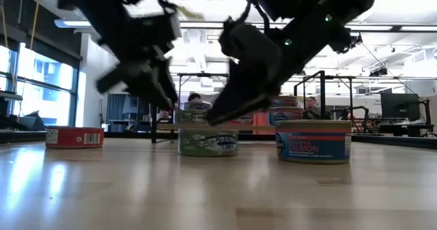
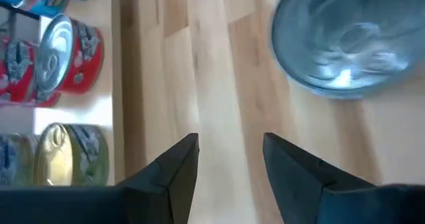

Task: Stack canned seafood by type on shelf
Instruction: Stack the green tuna can on top of the other green tuna can on the shelf

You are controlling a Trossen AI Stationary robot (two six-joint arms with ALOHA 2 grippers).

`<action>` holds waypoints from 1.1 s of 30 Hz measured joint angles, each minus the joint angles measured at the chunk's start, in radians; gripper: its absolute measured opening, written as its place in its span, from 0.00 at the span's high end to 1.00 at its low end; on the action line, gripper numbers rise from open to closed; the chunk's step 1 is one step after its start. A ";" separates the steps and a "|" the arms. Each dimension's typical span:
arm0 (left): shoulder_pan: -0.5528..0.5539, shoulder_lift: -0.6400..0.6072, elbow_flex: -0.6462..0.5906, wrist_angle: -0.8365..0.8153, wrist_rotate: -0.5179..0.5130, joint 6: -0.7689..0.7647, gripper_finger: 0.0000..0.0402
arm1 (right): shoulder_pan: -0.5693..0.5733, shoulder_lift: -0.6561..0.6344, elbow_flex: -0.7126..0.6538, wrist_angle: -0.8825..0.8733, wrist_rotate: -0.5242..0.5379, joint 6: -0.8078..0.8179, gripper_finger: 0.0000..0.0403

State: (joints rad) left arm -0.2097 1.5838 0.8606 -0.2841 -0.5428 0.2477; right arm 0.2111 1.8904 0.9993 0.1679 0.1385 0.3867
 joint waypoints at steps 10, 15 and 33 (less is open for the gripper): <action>-0.067 -0.072 -0.213 0.506 0.408 -0.003 0.60 | 0.098 -0.049 0.001 0.162 0.344 -0.126 0.75; -0.056 0.041 -0.234 0.706 0.436 0.079 0.60 | 0.160 -0.195 0.002 -0.085 0.476 -0.115 0.75; 0.011 0.197 -0.143 0.642 0.463 0.132 0.97 | 0.257 -0.162 -0.001 -0.259 0.455 -0.156 0.66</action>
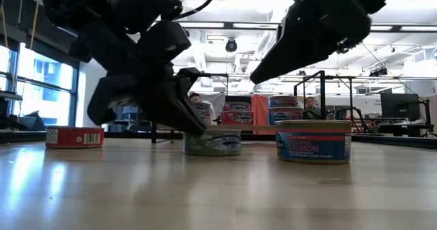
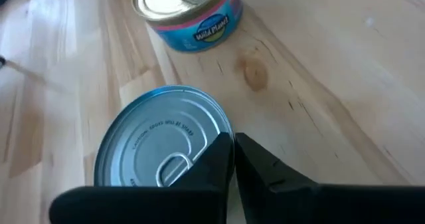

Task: Stack canned seafood by type on shelf
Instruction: Stack the green tuna can on top of the other green tuna can on the shelf

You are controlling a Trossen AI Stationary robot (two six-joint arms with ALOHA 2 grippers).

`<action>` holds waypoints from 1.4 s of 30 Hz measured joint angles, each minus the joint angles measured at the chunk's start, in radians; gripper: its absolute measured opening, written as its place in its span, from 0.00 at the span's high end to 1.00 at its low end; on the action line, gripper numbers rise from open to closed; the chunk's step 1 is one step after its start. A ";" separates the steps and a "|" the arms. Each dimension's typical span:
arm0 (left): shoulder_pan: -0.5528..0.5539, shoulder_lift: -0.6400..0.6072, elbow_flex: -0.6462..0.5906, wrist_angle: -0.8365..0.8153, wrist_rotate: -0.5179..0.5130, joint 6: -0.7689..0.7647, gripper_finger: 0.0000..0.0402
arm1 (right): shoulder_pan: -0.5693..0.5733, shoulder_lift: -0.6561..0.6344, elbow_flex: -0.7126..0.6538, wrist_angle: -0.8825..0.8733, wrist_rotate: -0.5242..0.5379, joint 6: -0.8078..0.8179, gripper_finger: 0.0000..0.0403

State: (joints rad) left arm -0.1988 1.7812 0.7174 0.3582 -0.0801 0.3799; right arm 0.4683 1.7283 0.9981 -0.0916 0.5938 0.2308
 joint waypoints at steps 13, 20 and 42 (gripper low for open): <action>0.057 -0.146 -0.186 0.233 0.142 -0.224 1.00 | -0.058 0.078 0.000 0.070 0.028 -0.297 0.39; 0.110 -0.197 -0.318 0.439 0.246 -0.310 1.00 | -0.080 0.207 0.000 0.355 0.066 -0.569 0.38; 0.136 -0.198 -0.365 0.592 0.247 -0.352 0.98 | -0.184 0.298 0.003 0.530 -0.057 -0.436 0.69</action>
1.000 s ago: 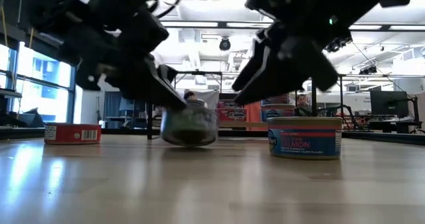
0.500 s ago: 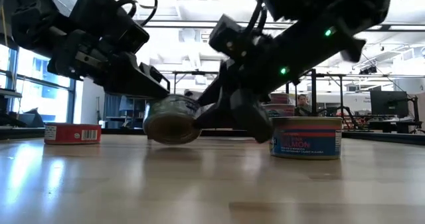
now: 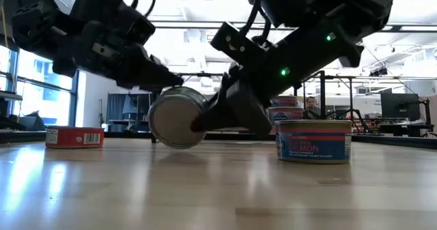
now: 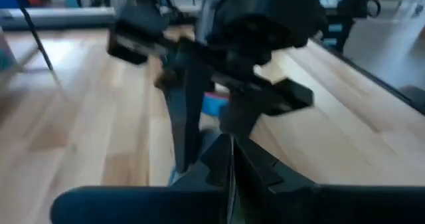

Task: Stack canned seafood by type on shelf
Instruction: Stack the green tuna can on top of the other green tuna can on the shelf

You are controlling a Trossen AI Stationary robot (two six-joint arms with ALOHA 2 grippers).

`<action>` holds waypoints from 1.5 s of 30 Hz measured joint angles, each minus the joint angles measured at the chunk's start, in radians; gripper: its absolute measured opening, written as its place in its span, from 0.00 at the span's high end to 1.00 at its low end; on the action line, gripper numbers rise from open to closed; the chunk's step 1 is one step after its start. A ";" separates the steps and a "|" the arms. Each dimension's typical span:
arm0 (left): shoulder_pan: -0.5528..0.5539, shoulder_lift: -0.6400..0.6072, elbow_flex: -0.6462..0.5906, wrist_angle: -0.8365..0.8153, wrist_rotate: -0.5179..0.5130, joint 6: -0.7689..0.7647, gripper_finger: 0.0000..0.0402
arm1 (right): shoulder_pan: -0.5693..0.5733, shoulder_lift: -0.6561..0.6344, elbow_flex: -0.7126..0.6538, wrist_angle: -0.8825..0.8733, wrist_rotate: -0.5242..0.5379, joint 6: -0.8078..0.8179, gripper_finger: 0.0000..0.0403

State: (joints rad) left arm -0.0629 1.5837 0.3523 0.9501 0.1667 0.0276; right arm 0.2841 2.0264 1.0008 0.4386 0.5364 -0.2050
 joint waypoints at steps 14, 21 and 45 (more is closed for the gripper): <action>-0.103 0.000 0.201 -0.278 -0.244 0.348 0.52 | -0.037 -0.097 0.119 -0.466 -0.078 0.438 0.69; -0.122 0.000 0.366 -0.690 -0.414 0.367 0.40 | -0.050 -0.096 0.126 -0.476 -0.097 0.445 0.69; -0.074 0.000 0.365 -0.769 -0.338 0.301 0.67 | -0.048 -0.104 0.126 -0.467 -0.081 0.413 0.44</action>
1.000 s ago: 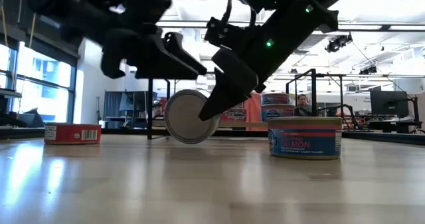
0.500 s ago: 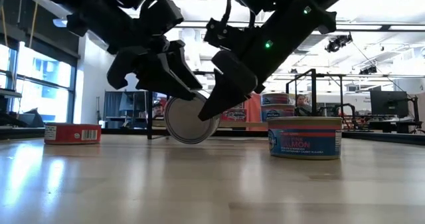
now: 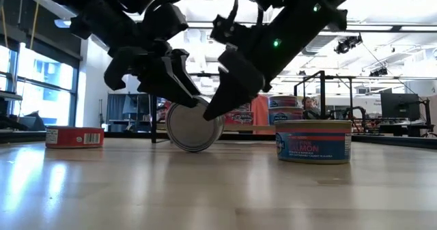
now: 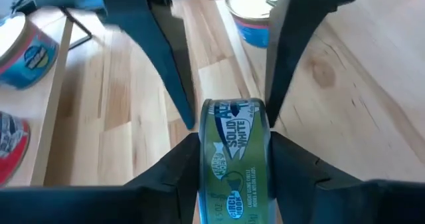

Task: Stack canned seafood by type on shelf
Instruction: Stack the green tuna can on top of the other green tuna can on the shelf

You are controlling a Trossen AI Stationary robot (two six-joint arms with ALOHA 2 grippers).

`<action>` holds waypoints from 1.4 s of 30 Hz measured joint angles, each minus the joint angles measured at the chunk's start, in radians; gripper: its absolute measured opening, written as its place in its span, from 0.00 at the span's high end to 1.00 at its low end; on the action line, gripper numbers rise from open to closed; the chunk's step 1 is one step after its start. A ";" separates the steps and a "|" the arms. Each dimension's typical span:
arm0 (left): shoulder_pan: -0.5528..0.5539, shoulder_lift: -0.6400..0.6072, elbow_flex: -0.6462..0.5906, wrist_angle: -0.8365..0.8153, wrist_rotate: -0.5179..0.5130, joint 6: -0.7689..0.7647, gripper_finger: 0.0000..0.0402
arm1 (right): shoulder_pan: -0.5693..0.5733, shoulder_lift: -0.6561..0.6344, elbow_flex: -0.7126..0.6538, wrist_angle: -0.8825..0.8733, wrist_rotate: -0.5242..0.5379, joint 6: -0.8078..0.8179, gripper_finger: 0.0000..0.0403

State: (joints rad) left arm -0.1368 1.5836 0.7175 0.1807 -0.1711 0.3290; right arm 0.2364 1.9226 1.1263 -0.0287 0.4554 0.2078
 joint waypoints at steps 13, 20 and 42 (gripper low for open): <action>-0.005 -0.007 -0.249 0.471 -0.037 -0.119 0.67 | 0.133 -0.052 -0.173 0.054 0.253 0.131 0.43; -0.008 -0.047 -0.367 0.811 0.091 -0.140 0.67 | 0.140 -0.052 -0.275 0.500 0.235 -0.021 0.43; -0.016 -0.144 -0.322 0.701 0.110 -0.058 0.47 | 0.094 -0.052 -0.165 0.477 0.100 -0.150 0.70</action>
State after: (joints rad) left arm -0.1526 1.4393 0.3951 0.8822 -0.0610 0.2715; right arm 0.3306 1.8708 0.9615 0.4484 0.5552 0.0580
